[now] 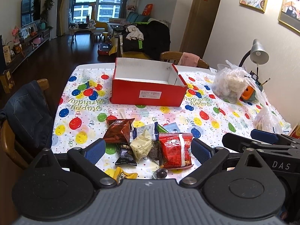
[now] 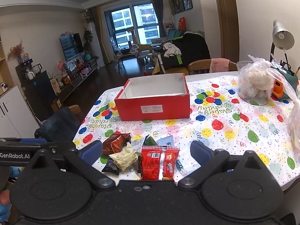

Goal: Organize snacks

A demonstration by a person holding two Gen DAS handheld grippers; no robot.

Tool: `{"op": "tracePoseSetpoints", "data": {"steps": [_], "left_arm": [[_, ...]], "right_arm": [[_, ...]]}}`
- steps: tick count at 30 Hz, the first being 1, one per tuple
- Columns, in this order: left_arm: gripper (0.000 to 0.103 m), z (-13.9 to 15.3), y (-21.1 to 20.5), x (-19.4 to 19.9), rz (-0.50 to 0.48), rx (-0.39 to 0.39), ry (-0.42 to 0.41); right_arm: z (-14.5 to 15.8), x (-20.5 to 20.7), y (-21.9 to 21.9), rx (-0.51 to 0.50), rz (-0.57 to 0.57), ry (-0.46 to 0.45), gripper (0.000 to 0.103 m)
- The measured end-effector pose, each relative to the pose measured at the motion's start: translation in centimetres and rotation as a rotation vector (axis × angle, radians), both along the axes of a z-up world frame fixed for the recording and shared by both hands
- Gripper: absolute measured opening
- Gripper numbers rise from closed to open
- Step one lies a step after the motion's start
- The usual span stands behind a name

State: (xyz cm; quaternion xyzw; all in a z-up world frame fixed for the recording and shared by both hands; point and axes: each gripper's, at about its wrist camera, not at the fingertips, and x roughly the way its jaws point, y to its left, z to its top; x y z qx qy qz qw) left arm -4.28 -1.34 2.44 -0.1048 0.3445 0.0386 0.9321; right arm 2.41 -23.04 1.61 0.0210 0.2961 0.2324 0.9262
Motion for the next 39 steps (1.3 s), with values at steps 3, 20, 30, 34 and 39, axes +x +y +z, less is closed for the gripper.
{"op": "tracePoseSetpoints", "data": {"steps": [3,20,30,34,39], "left_arm": [[0.098,0.12,0.08,-0.04,0.002,0.0,-0.006],[0.098,0.61,0.45,-0.29,0.011,0.0,-0.042],[0.098,0.74,0.59,-0.23,0.01,0.002,-0.044],[0.098,0.72,0.78,-0.17,0.008,-0.002,-0.044],[0.098,0.65,0.91,-0.11,0.019,0.004,-0.047]], "right_arm": [[0.01,0.01,-0.04,0.002,0.001,-0.001,0.1],[0.4,-0.44,-0.14,0.004,-0.003,-0.042,0.1],[0.45,-0.42,-0.12,0.001,-0.001,-0.044,0.1],[0.47,-0.48,-0.01,-0.001,0.001,-0.044,0.1],[0.34,-0.52,0.27,-0.01,0.001,-0.038,0.1]]}}
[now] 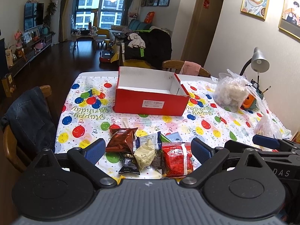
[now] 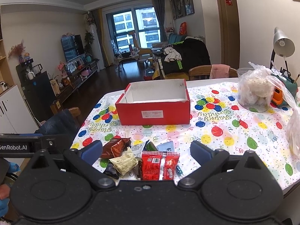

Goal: Organize snacks

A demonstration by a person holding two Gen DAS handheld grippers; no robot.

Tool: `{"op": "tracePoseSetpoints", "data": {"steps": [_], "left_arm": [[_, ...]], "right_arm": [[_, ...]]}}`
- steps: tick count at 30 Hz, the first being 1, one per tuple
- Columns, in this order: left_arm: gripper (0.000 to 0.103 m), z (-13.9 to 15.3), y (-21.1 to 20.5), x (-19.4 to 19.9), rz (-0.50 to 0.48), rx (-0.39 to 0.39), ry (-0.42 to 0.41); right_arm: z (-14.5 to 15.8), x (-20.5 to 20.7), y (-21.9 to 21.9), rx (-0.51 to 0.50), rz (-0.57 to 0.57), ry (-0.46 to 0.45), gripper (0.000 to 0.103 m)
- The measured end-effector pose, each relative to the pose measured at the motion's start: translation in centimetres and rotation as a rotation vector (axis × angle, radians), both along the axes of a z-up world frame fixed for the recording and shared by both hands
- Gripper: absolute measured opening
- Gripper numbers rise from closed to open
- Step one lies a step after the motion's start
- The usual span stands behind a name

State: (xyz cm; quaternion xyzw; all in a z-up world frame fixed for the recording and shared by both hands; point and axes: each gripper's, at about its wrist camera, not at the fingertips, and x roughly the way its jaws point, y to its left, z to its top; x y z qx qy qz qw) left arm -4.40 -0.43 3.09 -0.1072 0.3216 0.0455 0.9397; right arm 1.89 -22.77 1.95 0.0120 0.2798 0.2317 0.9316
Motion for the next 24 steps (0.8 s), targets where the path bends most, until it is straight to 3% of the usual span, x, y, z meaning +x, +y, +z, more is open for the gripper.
{"op": "tracePoseSetpoints", "data": {"steps": [12,19,24], "left_arm": [[0.098,-2.1,2.7,1.1,0.064,-0.039,0.095],[0.098,-4.9,5.3,3.2,0.112,-0.098,0.219],[0.098,-8.2,5.5,5.2,0.096,-0.075,0.309]], "right_arm": [[-1.9,2.3,1.6,-0.029,0.021,0.044,0.1],[-5.4,5.7,1.7,-0.067,-0.015,0.141,0.099],[-8.3,8.3,2.3,-0.112,-0.016,0.219,0.097]]}}
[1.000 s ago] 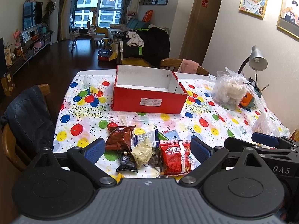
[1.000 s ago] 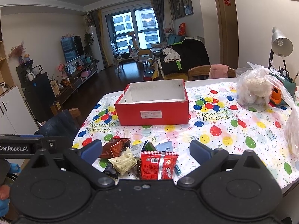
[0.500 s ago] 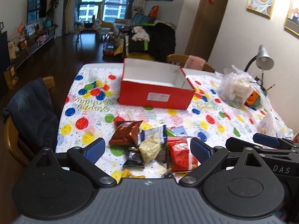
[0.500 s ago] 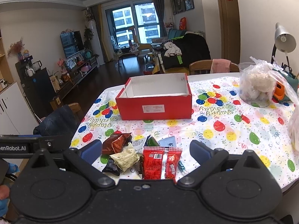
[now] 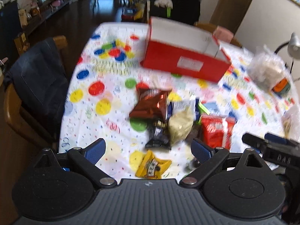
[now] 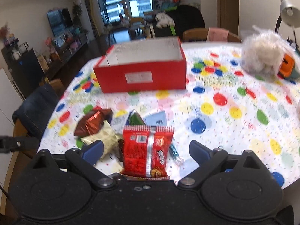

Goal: Organize snacks
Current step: 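Grasp the yellow cake packet with the left tool while the right tool grasps the red chip bag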

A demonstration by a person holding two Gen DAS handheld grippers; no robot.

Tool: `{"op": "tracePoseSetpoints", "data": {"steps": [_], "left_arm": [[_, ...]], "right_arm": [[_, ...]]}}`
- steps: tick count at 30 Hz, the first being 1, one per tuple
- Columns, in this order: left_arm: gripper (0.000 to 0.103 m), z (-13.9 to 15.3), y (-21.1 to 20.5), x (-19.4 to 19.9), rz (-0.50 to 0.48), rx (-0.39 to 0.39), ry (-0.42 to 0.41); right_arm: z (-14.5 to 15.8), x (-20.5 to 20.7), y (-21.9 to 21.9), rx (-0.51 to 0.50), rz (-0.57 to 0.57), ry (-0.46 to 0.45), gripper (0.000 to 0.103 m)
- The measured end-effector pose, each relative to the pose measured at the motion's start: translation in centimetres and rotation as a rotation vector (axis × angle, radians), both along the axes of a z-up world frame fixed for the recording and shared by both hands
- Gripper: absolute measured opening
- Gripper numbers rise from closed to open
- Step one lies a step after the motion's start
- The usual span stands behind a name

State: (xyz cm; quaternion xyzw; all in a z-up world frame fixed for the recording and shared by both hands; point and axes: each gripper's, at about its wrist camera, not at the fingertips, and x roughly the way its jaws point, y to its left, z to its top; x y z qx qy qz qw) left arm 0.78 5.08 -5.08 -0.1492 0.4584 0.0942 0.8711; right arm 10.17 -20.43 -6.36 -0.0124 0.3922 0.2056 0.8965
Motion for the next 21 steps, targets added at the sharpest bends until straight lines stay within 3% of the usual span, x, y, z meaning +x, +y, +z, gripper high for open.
{"op": "tracePoseSetpoints", "data": {"steps": [7,13,21], "left_arm": [[0.097,-4.9,-1.4,1.4,-0.092,0.039,0.127],[0.097,-7.3,-1.9,1.8,-0.132,0.054,0.167],[0.085,-9.4,-2.4,2.6,-0.172,0.067,0.214]], "right_arm": [[-3.3,1.7,1.8,-0.064,0.071,0.031,0.093],[-5.4,3.1,3.3,-0.126,0.075,0.055,0.092],[-7.2,3.2,5.4,-0.228,0.104,0.038,0.091]]}}
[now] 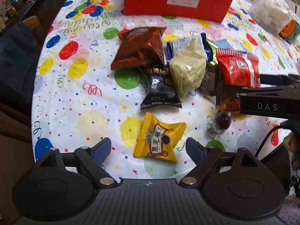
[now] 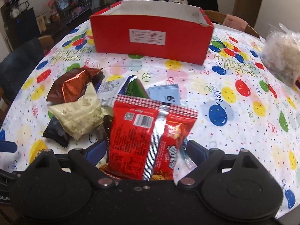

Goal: Organize snacks
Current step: 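Grasp the yellow cake packet with the left tool while the right tool grasps the red chip bag, then carry both packets over the red box and open both tools to drop them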

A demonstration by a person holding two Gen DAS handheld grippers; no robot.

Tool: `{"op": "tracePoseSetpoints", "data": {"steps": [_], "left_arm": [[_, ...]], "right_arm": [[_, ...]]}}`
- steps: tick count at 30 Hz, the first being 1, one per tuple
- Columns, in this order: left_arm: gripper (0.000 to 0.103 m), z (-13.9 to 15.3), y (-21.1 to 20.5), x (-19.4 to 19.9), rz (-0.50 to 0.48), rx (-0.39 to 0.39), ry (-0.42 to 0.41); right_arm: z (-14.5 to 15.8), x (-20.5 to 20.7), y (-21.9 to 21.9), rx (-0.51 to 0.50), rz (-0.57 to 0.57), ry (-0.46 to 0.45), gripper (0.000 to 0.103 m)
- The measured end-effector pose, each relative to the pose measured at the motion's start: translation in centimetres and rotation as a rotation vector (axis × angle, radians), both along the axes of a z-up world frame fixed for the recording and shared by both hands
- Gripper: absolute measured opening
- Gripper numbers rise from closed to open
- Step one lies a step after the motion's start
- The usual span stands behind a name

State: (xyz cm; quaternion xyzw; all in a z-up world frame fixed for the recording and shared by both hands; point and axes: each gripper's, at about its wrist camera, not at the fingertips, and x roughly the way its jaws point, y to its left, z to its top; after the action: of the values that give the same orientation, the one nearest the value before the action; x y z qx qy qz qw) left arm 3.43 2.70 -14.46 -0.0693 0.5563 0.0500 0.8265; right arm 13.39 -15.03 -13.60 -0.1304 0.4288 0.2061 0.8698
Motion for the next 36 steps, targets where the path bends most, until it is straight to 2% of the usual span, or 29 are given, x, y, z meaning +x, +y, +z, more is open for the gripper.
{"op": "tracePoseSetpoints", "data": {"steps": [3,5,7,12,17,32,36], "left_arm": [[0.084,-0.3,-0.1,0.2,-0.012,-0.001,-0.003],[0.074,-0.5,-0.1,0.4,-0.021,-0.01,-0.002],[0.07,-0.9,0.0,0.5,-0.019,-0.011,0.01],[0.066,-1.0,-0.1,0.5,-0.027,-0.011,-0.006],[0.047,-0.7,0.0,0.5,-0.029,-0.02,-0.019],[0.041,0.1,1.3,0.0,0.045,-0.081,-0.03],[0.04,0.6,1.7,-0.2,0.072,-0.076,-0.033]], "right_arm": [[-0.1,0.3,0.2,-0.001,0.001,-0.002,0.089],[-0.1,0.4,0.3,-0.001,-0.001,-0.002,0.086],[-0.2,0.5,0.2,-0.003,-0.006,0.005,0.086],[-0.4,0.4,0.1,0.007,0.004,0.019,0.08],[-0.2,0.1,-0.2,0.017,0.004,0.015,0.074],[1.4,-0.6,-1.3,0.067,-0.012,-0.002,0.071],[2.2,-0.8,-1.8,0.08,-0.017,-0.012,0.071]]}}
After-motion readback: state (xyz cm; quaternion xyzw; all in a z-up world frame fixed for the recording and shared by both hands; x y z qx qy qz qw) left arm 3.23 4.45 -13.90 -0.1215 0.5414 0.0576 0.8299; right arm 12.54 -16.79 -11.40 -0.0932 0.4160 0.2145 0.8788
